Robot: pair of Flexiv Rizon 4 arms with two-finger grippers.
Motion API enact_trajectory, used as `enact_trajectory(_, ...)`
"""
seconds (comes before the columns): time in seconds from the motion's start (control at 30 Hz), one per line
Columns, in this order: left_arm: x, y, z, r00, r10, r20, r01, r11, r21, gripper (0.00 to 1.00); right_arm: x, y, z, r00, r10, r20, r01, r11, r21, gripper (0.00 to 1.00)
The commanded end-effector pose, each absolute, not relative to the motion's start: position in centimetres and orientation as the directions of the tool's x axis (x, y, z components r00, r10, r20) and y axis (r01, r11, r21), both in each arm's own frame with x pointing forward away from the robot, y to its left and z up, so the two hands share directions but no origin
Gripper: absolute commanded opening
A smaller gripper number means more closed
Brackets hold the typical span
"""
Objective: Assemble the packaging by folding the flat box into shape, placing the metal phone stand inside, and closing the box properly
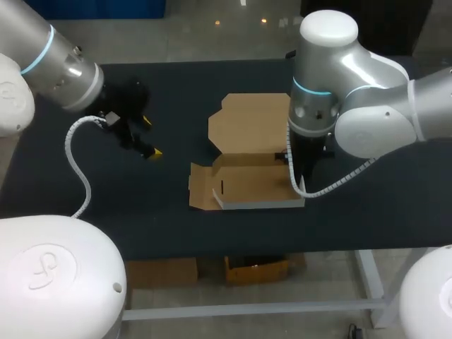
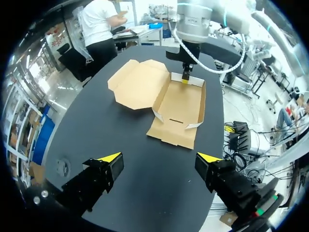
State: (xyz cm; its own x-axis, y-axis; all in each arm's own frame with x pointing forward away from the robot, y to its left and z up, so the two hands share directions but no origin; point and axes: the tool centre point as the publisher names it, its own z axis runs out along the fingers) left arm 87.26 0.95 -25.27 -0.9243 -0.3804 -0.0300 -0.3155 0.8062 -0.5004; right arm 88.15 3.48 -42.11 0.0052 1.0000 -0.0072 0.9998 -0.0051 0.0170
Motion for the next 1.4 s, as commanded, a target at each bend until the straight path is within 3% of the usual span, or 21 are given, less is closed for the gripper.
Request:
enact_trajectory(0.03, 86.5, 0.5, -25.6, -0.828, -0.558, 0.045, -0.523, 0.742, -0.421, 1.0, 88.2, 3.5, -42.0, 0.005, 1.0, -0.007, 1.0, -0.005, 0.016, 0.0)
enact_trajectory(0.23, 86.1, 0.0, -27.1, -0.718, -0.672, 0.183, -0.684, 0.631, -0.367, 1.0, 88.2, 3.5, -42.0, 0.005, 1.0, -0.007, 1.0, -0.005, 0.016, 0.0)
enact_trajectory(0.33, 86.2, 0.0, -27.9, -0.637, -0.696, 0.331, -0.771, 0.557, -0.31, 1.0, 88.2, 3.5, -42.0, 0.005, 1.0, -0.007, 1.0, -0.005, 0.016, 0.0)
enact_trajectory(0.5, 86.4, 0.0, -28.7, -0.537, -0.748, 0.39, -0.842, 0.503, -0.196, 1.0, 88.2, 3.5, -42.0, 0.005, 1.0, -0.007, 1.0, -0.005, 0.016, 0.0)
enact_trajectory(1.13, 86.5, 0.0, -28.9, -0.533, -0.752, 0.388, -0.843, 0.512, -0.164, 1.0, 88.2, 3.5, -42.0, 0.005, 1.0, -0.007, 1.0, -0.005, 0.016, 0.0)
enact_trajectory(1.27, 86.1, -0.5, -29.6, -0.348, -0.801, 0.487, -0.936, 0.324, -0.137, 1.0, 88.2, 3.5, -42.0, 0.005, 1.0, -0.007, 1.0, -0.005, 0.016, 0.0)
enact_trajectory(1.4, 85.1, -0.6, -30.8, -0.241, -0.789, 0.565, -0.97, 0.209, -0.121, 1.0, 88.2, 3.5, -42.0, 0.005, 1.0, -0.007, 1.0, -0.005, 0.016, 0.0)
